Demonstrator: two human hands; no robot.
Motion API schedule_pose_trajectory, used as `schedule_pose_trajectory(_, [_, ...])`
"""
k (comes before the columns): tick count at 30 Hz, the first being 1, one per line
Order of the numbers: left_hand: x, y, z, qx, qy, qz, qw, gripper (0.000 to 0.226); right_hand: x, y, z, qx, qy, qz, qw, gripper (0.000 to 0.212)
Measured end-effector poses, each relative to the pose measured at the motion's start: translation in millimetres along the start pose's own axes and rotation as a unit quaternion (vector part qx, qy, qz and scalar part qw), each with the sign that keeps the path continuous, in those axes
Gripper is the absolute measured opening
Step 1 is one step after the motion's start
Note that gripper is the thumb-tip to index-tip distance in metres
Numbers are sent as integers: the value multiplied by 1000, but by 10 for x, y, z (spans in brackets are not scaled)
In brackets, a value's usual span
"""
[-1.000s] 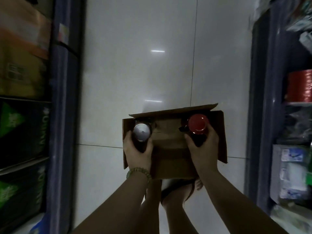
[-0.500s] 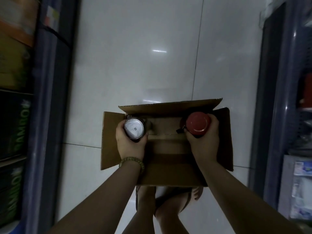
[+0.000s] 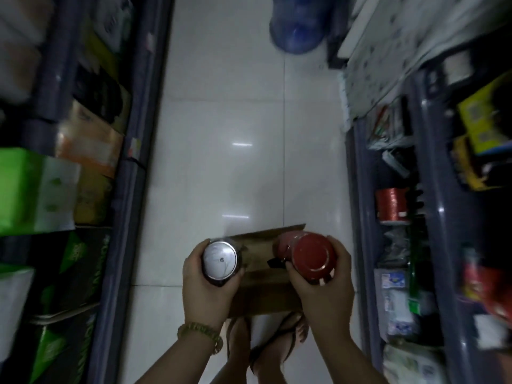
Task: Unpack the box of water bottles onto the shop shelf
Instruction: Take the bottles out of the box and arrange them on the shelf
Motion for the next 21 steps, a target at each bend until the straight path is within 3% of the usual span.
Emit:
schedule_pose_trajectory(3, [-476, -976, -343, 52, 13, -6, 999, 77, -478, 952, -329, -22, -32, 33, 999, 90])
schedule_pose_trajectory(7, [-1043, -2536, -941, 171, 28, -59, 983, 71, -1147, 2305, -833, -125, -127, 33, 983, 84])
schedule_pose_trajectory(12, [-1601, -3995, -1446, 314, 109, -78, 940, 79, -2120, 3523, -1343, -228, -171, 55, 957, 99])
schedule_pose_trajectory(16, [-1894, -4988, -1830, 362, 211, -133, 898, 98, -2868, 4376, -1692, -303, -180, 70, 933, 83])
schedule_pose_trajectory(21, [-2223, -6038, -2362, 450, 218, -203, 842, 68, -3565, 5169, -2118, -378, -200, 83, 900, 67])
Point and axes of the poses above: each hand's wrist, its own z-axis towards the middle knuckle, its own x-axis out of the palm, y = z × x, the point moved 4 cm from there along z, towards the middle knuckle, and after that the axes turned 6 degrees about -x, right-handed, at the moved point
